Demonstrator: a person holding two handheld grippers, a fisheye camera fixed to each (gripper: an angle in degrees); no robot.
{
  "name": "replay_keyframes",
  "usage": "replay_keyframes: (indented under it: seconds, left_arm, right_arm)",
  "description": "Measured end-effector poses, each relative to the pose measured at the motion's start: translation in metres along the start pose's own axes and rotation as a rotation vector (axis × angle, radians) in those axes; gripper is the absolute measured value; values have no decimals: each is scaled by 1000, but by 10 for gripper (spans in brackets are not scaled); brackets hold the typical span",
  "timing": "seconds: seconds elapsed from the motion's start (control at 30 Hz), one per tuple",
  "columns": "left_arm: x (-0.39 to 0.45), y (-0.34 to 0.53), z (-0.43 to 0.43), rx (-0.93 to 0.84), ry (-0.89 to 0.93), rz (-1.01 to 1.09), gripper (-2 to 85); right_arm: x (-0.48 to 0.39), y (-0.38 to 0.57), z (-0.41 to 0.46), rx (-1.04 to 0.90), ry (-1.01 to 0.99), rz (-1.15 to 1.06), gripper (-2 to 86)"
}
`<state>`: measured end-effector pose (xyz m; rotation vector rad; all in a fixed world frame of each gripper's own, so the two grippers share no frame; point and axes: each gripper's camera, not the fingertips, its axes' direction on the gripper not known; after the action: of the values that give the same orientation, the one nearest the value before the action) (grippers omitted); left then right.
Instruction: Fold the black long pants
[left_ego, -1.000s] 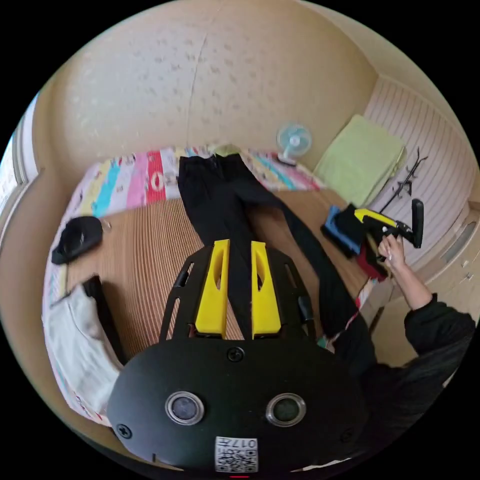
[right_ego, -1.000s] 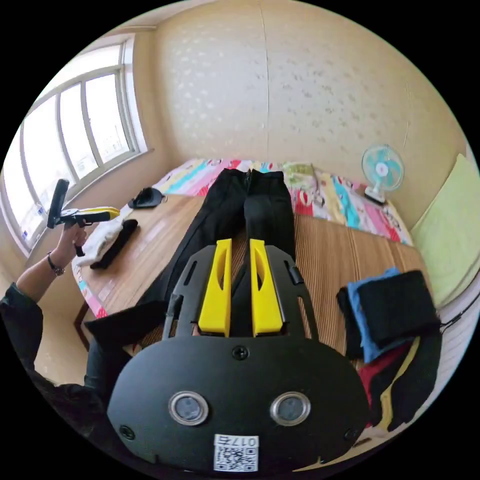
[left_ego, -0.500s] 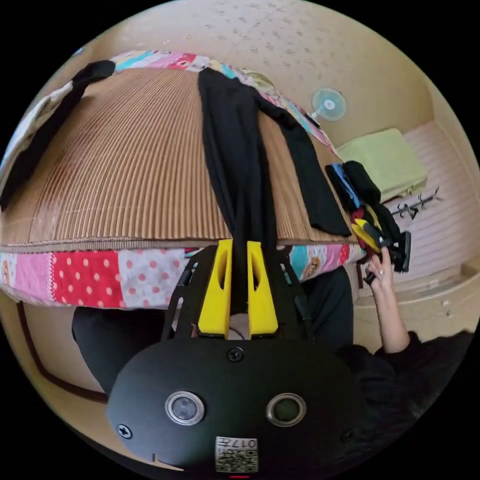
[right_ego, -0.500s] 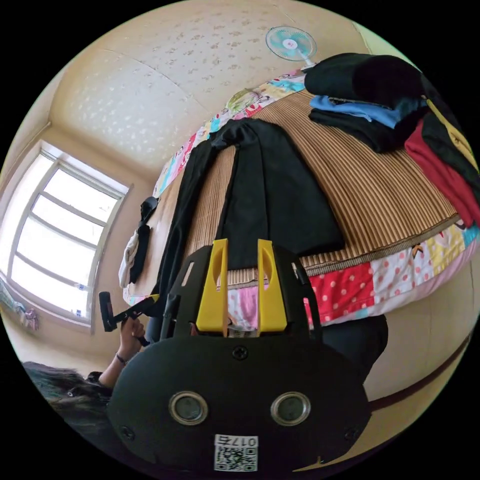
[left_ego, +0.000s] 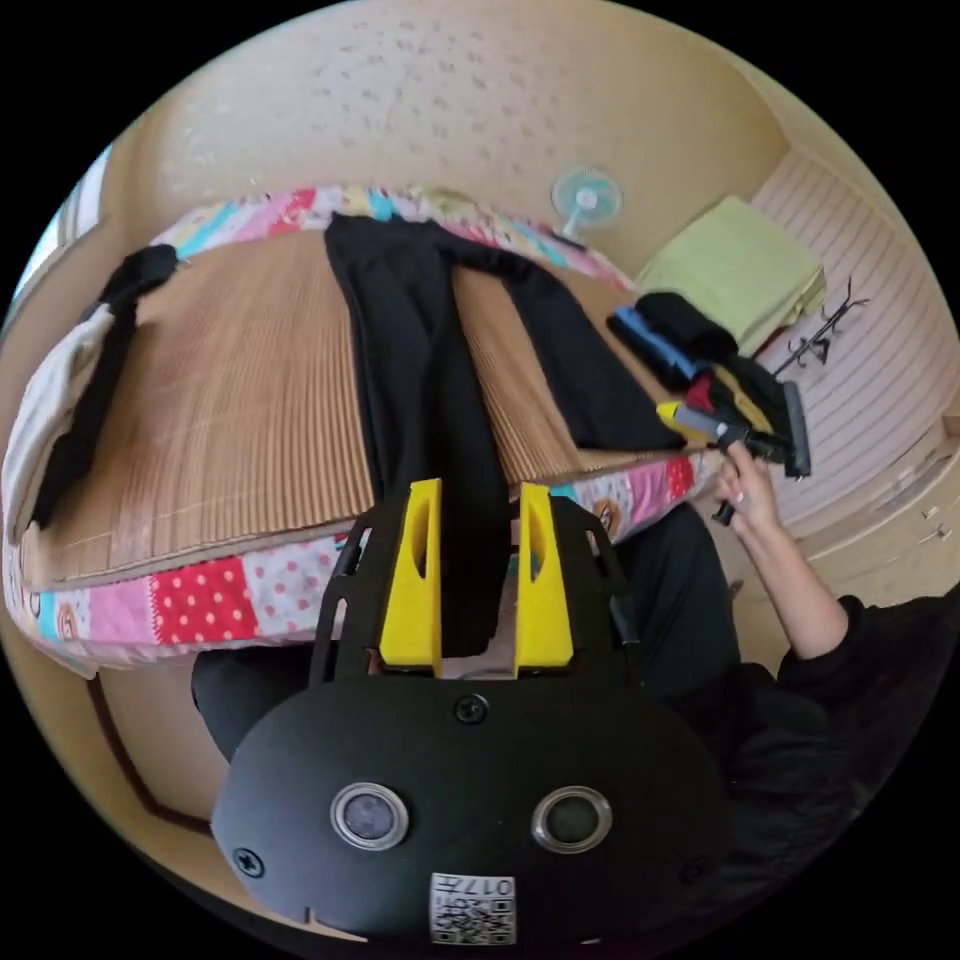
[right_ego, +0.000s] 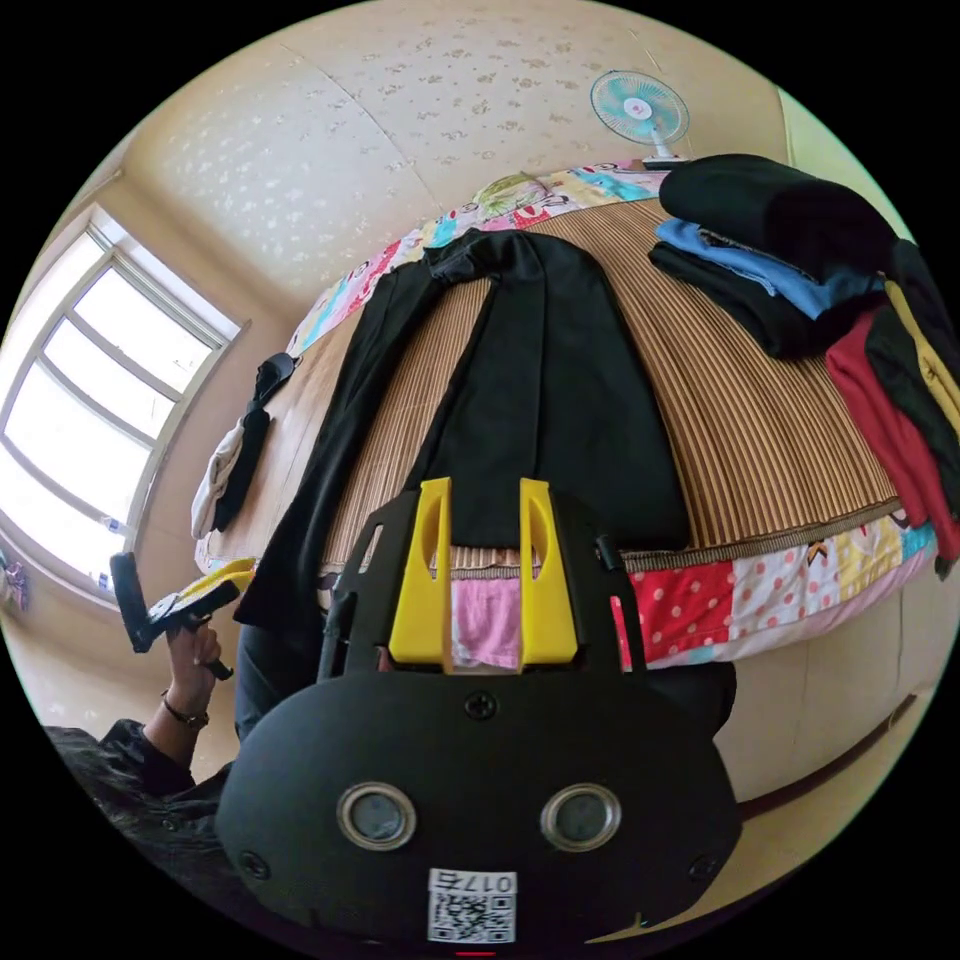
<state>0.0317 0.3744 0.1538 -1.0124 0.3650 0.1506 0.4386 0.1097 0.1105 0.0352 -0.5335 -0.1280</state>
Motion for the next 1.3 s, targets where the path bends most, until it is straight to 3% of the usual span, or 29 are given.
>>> replay_keyframes:
  seconds: [0.03, 0.07, 0.23, 0.33, 0.43, 0.53, 0.7, 0.87, 0.93, 1.03, 1.17, 1.3]
  left_arm:
    - [-1, -9, 36, -172, -34, -11, 63]
    - [-1, -9, 45, -194, -69, -14, 49]
    - [3, 23, 0, 46, 8, -78, 0]
    - [-9, 37, -40, 191, -144, -109, 17]
    - [-41, 31, -28, 109, -246, -152, 97]
    - [-62, 30, 22, -114, -162, -165, 85]
    - [-38, 47, -39, 104, -188, -183, 8]
    - [47, 48, -90, 192, -104, 104, 5]
    - [90, 53, -67, 113, -99, 269, 12]
    - [106, 63, -38, 34, -52, 301, 19]
    - [82, 67, -39, 9, 176, 223, 37]
    - [40, 64, -56, -1, 262, 121, 45]
  right_arm:
    - [0, -5, -1, -11, -11, 0, 99]
    - [0, -7, -3, -13, -18, -3, 98]
    - [21, 3, -48, 69, 14, -12, 93]
    - [50, 15, -72, 98, 16, 32, 92]
    - [74, 16, -83, 123, -20, 54, 91]
    - [84, 0, -84, 110, -10, 60, 96]
    - [96, -26, -85, 103, 120, 96, 121]
    - [121, -29, -75, 65, 163, 142, 127]
    - [135, -24, -59, 3, 158, 184, 116]
    - [141, -12, -58, 15, 202, 195, 60]
    - [162, 6, -104, 72, -92, 206, 40]
    - [217, 67, -172, 173, -586, 332, 33]
